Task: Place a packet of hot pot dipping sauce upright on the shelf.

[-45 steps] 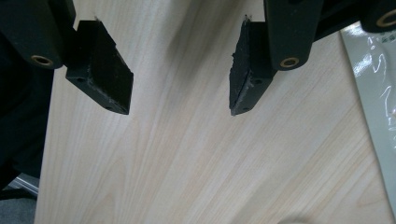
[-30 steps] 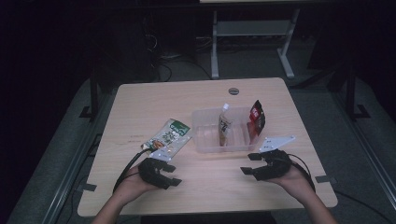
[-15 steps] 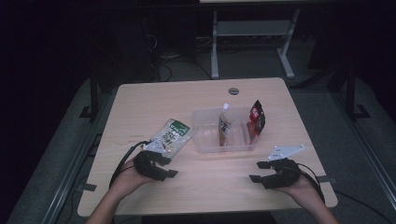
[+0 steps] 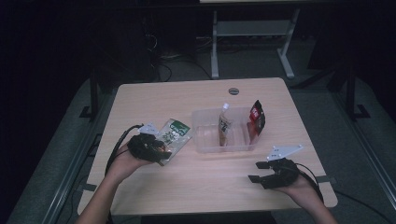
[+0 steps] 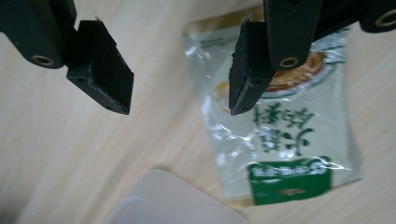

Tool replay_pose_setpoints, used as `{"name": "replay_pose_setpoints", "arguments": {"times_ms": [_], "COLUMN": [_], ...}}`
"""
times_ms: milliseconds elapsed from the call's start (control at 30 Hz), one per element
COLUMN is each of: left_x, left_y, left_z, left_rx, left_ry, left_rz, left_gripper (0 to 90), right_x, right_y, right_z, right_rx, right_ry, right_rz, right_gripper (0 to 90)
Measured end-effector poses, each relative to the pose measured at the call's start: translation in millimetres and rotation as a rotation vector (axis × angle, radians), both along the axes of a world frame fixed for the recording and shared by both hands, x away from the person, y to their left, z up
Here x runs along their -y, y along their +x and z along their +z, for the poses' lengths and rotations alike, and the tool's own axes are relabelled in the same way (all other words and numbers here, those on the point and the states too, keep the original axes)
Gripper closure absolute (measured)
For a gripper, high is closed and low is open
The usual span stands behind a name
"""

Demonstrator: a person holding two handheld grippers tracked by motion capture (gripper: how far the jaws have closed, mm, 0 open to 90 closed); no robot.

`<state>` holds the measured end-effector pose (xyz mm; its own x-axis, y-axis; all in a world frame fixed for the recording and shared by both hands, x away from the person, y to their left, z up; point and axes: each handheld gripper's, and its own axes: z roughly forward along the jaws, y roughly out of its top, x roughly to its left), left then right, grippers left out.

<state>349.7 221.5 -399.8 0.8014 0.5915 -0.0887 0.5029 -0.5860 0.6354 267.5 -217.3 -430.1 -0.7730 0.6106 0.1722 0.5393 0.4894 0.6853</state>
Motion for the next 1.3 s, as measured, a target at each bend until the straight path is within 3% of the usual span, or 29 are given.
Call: {"name": "replay_pose_setpoints", "arguments": {"times_ms": [267, 333, 433, 533, 633, 800, 900, 1300], "left_x": [1.7, 3.5, 5.1, 8.1, 9.3, 10.4, 9.1, -20.3], "left_y": [29.1, 36.3, 44.1, 51.0, 56.8, 60.6, 60.5, 53.3], "left_z": [-3.3, -5.6, -10.9, -19.5, -26.1, -37.2, -41.6, -41.2], "left_rx": [0.015, 0.017, 0.015, 0.009, 0.001, -0.046, -0.065, -0.087], "left_ry": [0.001, 0.006, -0.009, 0.031, 0.044, 0.065, 0.105, 0.08], "left_rz": [0.05, 0.062, 0.074, 0.08, 0.096, 0.104, 0.099, 0.128], "left_gripper": [40.6, 47.5, 66.4, 78.8, 88.8, 89.7, 89.7, 89.8], "right_x": [1.4, 1.2, 0.5, 0.1, -0.2, 0.8, 1.3, -0.3], "right_y": [0.4, 0.8, 1.2, 1.3, 0.8, 0.3, 0.6, 0.2], "right_z": [0.4, 0.3, -0.2, -0.9, -0.3, -0.2, 0.4, -0.4], "right_rx": [0.005, 0.006, 0.008, 0.009, 0.012, 0.012, 0.018, 0.009], "right_ry": [0.001, -0.001, -0.003, -0.009, -0.011, -0.016, -0.014, -0.025], "right_rz": [-0.004, -0.002, 0.0, 0.003, 0.003, 0.0, -0.001, 0.0], "right_gripper": [37.8, 37.8, 37.9, 37.9, 37.9, 37.9, 38.0, 38.0]}}
